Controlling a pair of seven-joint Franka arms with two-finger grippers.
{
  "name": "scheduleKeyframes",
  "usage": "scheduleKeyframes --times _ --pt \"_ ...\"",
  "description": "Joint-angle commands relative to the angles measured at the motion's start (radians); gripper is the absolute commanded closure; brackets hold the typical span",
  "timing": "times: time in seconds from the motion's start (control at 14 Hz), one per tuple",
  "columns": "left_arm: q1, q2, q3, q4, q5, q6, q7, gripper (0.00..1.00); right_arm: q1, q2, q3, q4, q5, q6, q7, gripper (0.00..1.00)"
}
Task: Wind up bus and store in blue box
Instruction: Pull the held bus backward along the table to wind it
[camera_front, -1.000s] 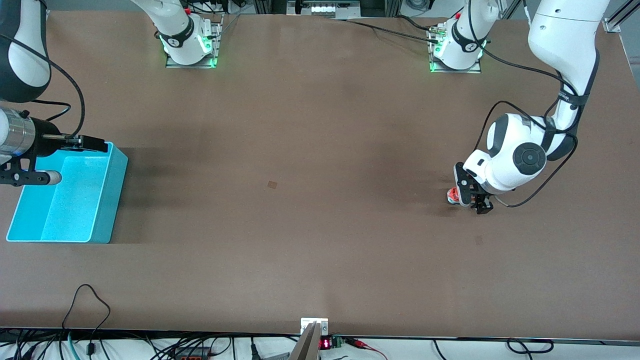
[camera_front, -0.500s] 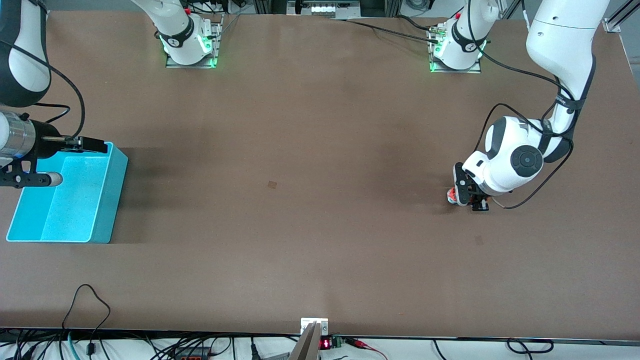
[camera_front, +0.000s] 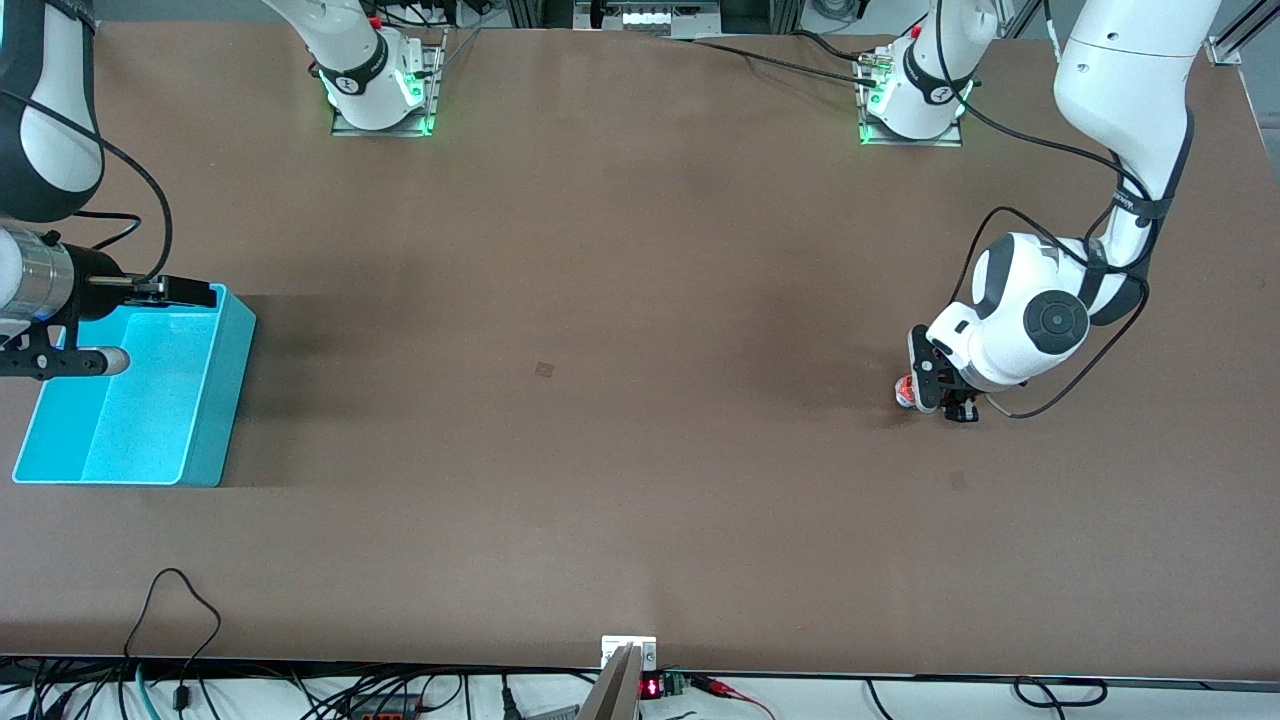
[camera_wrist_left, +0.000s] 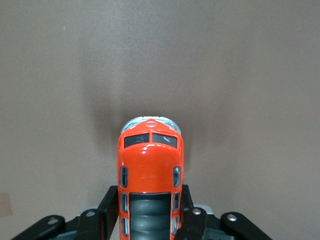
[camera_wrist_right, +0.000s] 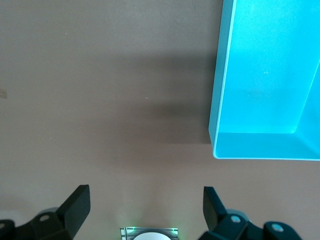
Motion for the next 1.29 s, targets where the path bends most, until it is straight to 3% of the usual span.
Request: scheduleKeyframes --times 0.0,1.21 --pt "0.013 0.004 -0.008 0.001 0.009 0.001 0.022 0.89 -0.003 -0.005 0.002 -0.001 0.003 -0.017 -0.029 0.0" --pt "0.059 0.02 -0.008 0.002 0.007 -0.016 0.027 0.89 -0.008 -0.005 0.002 0.001 0.005 0.035 -0.026 0.0"
